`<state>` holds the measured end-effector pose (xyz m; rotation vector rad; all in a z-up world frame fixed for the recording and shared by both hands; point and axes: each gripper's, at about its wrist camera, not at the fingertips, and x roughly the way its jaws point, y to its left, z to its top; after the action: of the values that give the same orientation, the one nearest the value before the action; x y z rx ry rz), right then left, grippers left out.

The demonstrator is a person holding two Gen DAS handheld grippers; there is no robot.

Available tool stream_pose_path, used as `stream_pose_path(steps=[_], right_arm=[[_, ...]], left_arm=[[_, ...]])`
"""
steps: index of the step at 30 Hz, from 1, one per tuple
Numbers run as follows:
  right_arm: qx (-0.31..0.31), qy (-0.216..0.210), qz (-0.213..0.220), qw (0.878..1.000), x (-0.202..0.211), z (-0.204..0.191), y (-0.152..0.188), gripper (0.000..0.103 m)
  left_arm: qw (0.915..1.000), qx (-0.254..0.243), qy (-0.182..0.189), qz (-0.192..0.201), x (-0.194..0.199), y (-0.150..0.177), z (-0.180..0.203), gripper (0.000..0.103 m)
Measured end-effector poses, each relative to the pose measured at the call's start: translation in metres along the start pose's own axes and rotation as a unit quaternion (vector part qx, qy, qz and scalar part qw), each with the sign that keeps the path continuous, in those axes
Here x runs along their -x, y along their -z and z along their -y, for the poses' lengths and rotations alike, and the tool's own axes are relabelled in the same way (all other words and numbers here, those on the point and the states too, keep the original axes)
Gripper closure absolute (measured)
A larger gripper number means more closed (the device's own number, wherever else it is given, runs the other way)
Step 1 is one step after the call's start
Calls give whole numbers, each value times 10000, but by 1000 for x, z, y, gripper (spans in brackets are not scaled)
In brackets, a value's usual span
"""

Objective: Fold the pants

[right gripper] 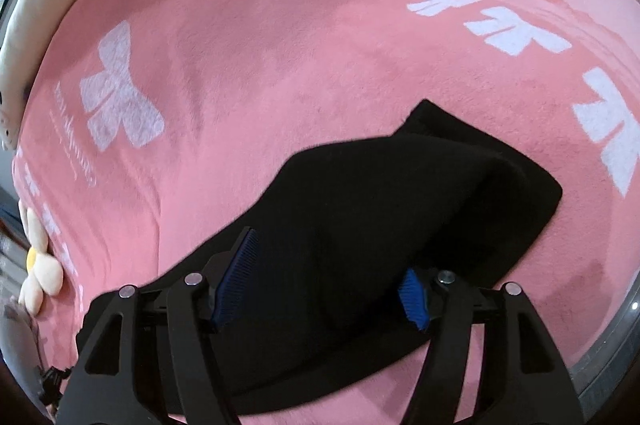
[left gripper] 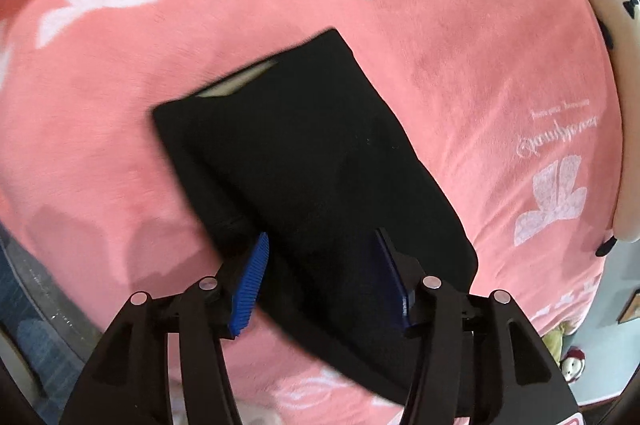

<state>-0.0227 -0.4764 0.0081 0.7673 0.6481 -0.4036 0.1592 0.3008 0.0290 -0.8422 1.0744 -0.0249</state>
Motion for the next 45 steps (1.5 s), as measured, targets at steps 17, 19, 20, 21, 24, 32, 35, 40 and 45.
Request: stream_pose_path(steps=[17,19,20,21,24,32,35,40,45], right_arm=[[11,106,-387,9992,12,39,23,83],[-228,-74,-276,9993,19,43,17,48],[-290,-115,-160,9994,22,44,13,41],[-337,-154,-56,9993,24,45,4,39],[-370,-208,-40,9991,19,45,-19,92],[1205,807,636,9874,39,16,-38,93],[541,1196,23,9913,8,66,-22,90],[552,1893,958,9757,55,52,-4,68],[1529,676,810,9826,65,-34,22,68]], left_arm=[[9956,-114,-902,-219,2,25,-28,90],[9920,-423,-1176,-161,3,25,-15,86],[9906,-498,-1268,-157,2,26,-12,84],[9894,-524,-1348,-161,1,25,-11,82],[9892,-322,-1424,-122,-5,27,-16,72],[9844,-549,-1668,84,-8,37,-7,67],[9824,-617,-1757,146,-13,36,3,67],[9703,-1093,-1969,887,26,40,31,66],[9694,-1388,-1597,1247,42,33,88,58]])
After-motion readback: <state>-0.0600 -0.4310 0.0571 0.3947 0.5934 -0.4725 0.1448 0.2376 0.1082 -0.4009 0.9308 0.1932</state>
